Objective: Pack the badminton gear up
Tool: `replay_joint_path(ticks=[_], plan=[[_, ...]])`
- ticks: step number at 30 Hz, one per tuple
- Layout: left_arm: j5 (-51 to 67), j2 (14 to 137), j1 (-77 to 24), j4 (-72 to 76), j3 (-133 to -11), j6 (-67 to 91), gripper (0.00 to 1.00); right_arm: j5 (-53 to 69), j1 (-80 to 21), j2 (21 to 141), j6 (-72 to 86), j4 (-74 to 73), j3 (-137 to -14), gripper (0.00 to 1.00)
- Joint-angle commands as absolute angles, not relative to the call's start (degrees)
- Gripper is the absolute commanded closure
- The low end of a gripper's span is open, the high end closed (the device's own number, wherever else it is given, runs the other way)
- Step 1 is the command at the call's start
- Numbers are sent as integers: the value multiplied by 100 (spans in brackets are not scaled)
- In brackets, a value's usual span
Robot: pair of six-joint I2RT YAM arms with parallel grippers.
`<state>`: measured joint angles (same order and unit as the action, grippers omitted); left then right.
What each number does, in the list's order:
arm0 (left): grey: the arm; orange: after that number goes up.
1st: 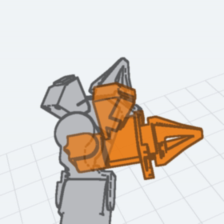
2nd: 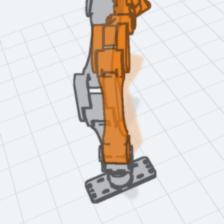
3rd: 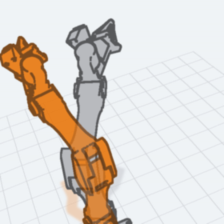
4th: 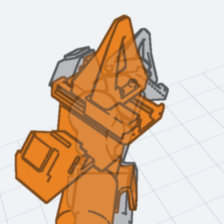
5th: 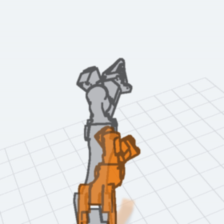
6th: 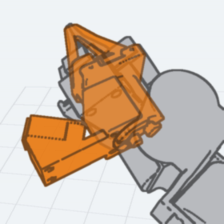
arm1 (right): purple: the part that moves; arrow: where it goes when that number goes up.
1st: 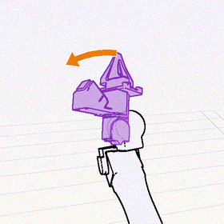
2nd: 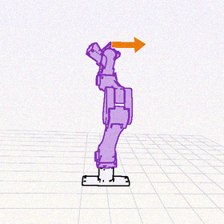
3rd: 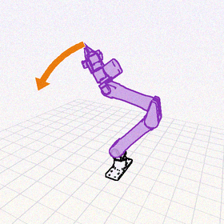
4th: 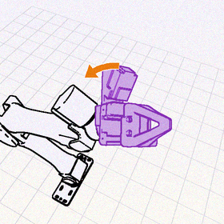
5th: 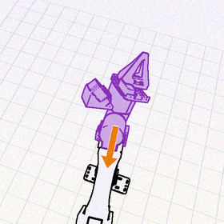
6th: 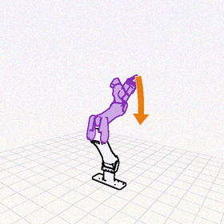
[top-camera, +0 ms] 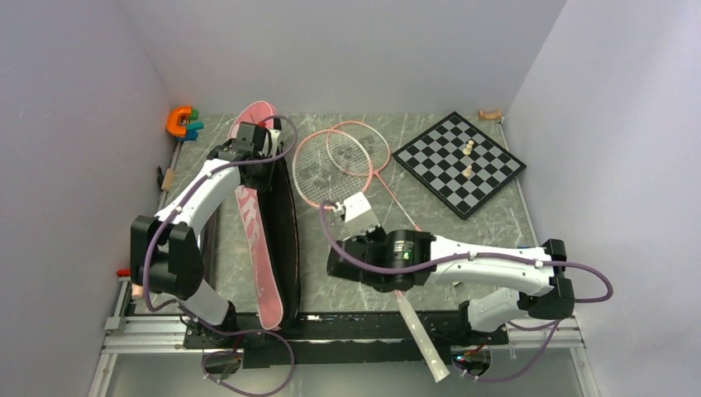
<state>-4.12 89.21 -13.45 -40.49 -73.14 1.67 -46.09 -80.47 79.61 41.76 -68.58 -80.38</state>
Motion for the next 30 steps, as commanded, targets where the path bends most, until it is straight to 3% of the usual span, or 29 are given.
replay_joint_path(ticks=[1,30], plan=[[-692,9174,-1474,-4043,-7816,150,100,-4983,-8652,8401,4825,-7945,-8506,100],[-570,9270,-1687,-4167,-7948,138,100,-4340,-9377,9868,3458,-6788,-9084,100]])
